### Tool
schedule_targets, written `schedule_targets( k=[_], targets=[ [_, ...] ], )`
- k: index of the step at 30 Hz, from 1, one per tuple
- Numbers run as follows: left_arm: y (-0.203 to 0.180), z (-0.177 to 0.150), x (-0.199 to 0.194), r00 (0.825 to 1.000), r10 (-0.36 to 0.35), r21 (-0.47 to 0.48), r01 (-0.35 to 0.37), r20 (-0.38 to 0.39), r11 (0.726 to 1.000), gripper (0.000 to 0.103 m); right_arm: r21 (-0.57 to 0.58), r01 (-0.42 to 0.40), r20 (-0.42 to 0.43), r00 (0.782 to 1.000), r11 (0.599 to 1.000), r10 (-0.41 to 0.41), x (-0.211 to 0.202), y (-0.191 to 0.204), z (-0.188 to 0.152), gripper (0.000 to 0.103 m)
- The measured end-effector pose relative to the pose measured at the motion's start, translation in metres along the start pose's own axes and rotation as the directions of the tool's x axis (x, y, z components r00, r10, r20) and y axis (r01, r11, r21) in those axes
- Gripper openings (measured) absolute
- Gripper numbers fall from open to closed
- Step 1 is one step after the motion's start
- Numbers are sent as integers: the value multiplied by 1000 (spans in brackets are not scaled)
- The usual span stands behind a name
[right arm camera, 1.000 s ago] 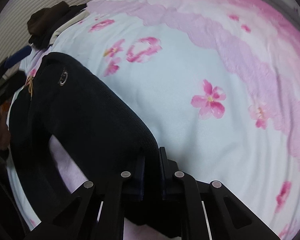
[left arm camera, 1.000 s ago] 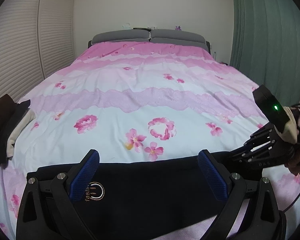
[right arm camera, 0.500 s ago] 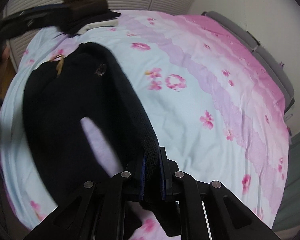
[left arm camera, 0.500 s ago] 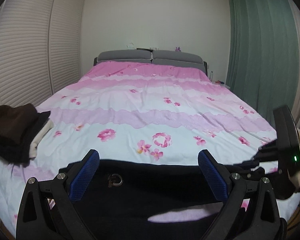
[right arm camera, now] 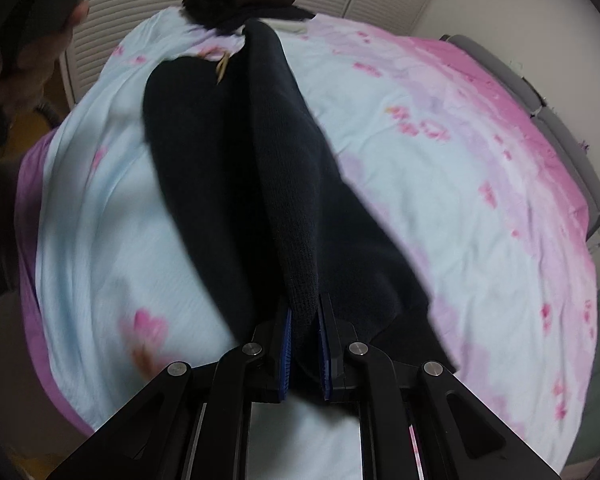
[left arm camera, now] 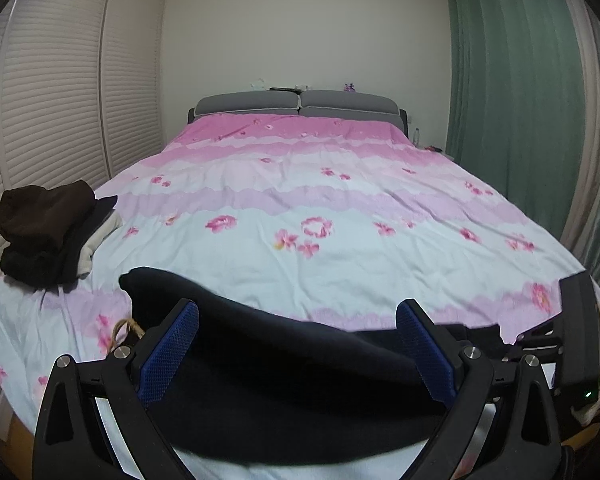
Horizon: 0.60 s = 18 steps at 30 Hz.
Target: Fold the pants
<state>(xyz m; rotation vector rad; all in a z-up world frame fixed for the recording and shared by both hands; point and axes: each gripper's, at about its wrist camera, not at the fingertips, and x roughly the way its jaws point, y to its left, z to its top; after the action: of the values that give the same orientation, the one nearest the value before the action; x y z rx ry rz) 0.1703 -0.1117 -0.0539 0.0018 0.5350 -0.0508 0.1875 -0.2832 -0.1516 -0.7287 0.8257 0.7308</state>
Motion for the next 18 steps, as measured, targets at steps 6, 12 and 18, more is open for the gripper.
schedule_targets(
  k=[6, 12, 18],
  targets=[
    [-19, -17, -5, 1000, -11, 45, 12, -15, 999, 101, 45, -14, -6, 1000, 999, 15, 7, 7, -32, 13],
    [-36, -23, -10, 1000, -27, 69, 28, -6, 997, 101, 103, -32, 23, 999, 994, 30, 15, 5, -47, 13],
    [-34, -21, -7, 1000, -23, 62, 24, -15, 998, 101, 264, -63, 70, 997, 962, 46, 16, -10, -44, 16]
  ],
)
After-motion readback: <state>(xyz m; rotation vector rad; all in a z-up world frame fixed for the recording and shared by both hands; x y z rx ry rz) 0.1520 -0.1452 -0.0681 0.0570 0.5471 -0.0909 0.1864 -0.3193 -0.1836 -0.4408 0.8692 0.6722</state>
